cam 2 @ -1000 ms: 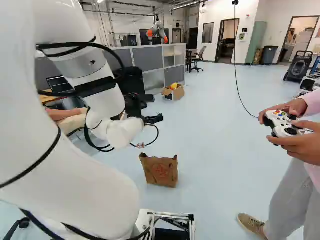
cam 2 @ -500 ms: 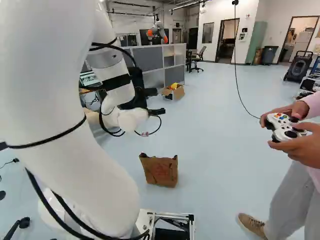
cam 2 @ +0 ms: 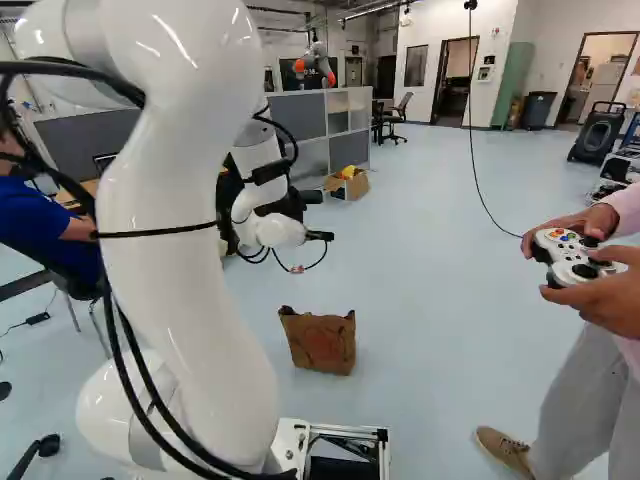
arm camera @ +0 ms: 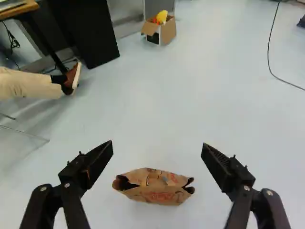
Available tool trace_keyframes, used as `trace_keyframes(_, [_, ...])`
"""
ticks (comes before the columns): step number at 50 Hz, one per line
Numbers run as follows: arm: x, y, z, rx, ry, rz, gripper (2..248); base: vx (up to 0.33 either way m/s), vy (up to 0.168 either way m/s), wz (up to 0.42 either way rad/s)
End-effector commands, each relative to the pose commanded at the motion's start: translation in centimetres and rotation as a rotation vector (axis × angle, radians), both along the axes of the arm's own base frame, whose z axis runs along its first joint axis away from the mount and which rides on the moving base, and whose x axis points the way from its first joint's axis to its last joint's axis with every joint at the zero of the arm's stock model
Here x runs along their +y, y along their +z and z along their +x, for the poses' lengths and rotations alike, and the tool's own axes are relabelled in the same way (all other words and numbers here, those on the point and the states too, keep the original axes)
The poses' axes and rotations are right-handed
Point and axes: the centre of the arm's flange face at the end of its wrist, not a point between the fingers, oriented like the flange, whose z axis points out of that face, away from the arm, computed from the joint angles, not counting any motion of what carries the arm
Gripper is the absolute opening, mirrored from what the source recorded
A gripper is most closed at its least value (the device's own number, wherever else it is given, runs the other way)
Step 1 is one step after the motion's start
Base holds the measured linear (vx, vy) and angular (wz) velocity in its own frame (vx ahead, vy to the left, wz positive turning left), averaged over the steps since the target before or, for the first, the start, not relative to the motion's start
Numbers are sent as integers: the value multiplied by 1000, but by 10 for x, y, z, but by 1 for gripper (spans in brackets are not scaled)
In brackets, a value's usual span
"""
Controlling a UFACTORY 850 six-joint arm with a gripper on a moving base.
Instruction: Pick up the grocery bag from the ground
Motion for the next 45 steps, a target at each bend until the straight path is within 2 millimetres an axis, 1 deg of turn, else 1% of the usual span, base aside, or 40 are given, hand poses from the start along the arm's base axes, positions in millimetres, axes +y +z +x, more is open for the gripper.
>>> trace_keyframes(13, [10, -42, 39, 122, 18, -2, 247, 0, 0, 0])
trace_keyframes(16, [11, -51, 45, 149, 21, -2, 247, 0, 0, 0])
trace_keyframes(30, [13, -91, 52, 272, 23, -4, 247, 0, 0, 0])
trace_keyframes(45, [13, -130, 58, 332, 23, -5, 247, 0, 0, 0])
